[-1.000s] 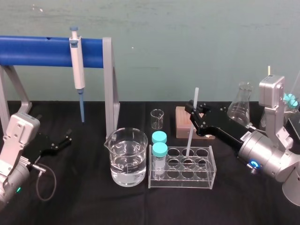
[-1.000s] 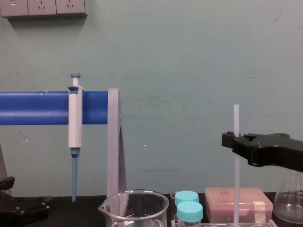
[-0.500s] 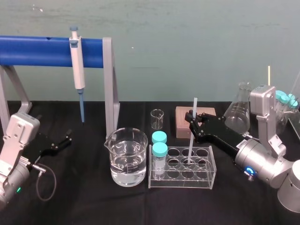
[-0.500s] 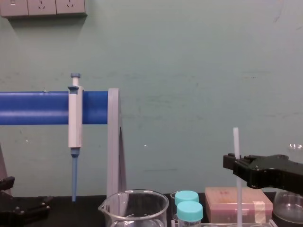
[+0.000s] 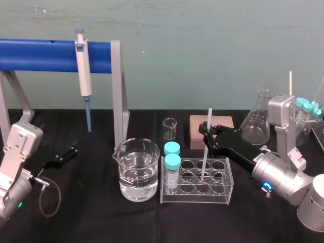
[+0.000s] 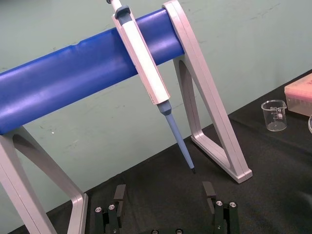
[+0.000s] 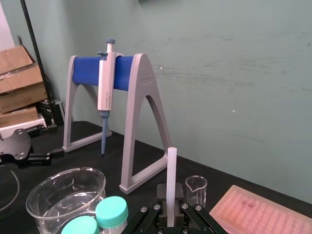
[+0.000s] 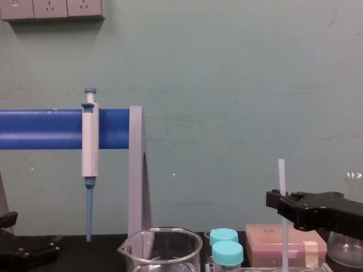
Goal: Pick up the stirring rod with one hand, then place it down.
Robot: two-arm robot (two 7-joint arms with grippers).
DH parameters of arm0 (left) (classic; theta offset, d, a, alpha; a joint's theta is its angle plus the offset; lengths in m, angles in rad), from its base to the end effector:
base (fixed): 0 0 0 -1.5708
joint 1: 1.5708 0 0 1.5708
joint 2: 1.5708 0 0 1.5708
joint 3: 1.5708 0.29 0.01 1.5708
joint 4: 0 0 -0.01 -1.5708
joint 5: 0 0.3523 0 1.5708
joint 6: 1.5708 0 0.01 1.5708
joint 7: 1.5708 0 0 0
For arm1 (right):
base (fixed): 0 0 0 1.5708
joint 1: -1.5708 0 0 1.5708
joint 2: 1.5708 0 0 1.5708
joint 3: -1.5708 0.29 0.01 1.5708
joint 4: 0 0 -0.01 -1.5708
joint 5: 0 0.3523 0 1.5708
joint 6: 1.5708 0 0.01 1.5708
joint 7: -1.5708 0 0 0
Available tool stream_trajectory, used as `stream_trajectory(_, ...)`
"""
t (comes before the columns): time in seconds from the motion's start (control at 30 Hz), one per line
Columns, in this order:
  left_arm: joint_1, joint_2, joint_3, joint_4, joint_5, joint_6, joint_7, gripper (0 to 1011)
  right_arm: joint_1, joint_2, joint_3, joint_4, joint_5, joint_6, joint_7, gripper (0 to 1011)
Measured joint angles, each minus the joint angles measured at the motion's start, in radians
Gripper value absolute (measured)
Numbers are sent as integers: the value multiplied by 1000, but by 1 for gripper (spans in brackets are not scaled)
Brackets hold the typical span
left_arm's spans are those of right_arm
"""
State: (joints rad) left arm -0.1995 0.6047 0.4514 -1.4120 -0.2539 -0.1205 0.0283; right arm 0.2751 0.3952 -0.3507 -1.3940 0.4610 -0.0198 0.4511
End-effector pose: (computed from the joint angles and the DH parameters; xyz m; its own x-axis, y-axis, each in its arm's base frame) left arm 0.3992 0.0712 -0.3106 0.2923 0.8803 0.3738 -0.9553 0.2873 0.0703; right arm 0.4341 -0.0243 -0.2761 0.6427 -0.7661 -0.0080 0.7661 0.6427 -0.0079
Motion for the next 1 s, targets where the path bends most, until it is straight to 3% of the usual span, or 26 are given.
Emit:
stream_trajectory(0.77, 0, 0, 0, 0, 0, 0, 0, 1000, -3, -2, -1, 5, -16, 11, -10, 85)
stream_trajectory(0.83, 0, 0, 0, 0, 0, 0, 0, 1000, -3, -2, -2, 5, -16, 11, -10, 98)
stream_trajectory(1.0, 0, 0, 0, 0, 0, 0, 0, 1000, -3, -1, -2, 4, -15, 11, -9, 260)
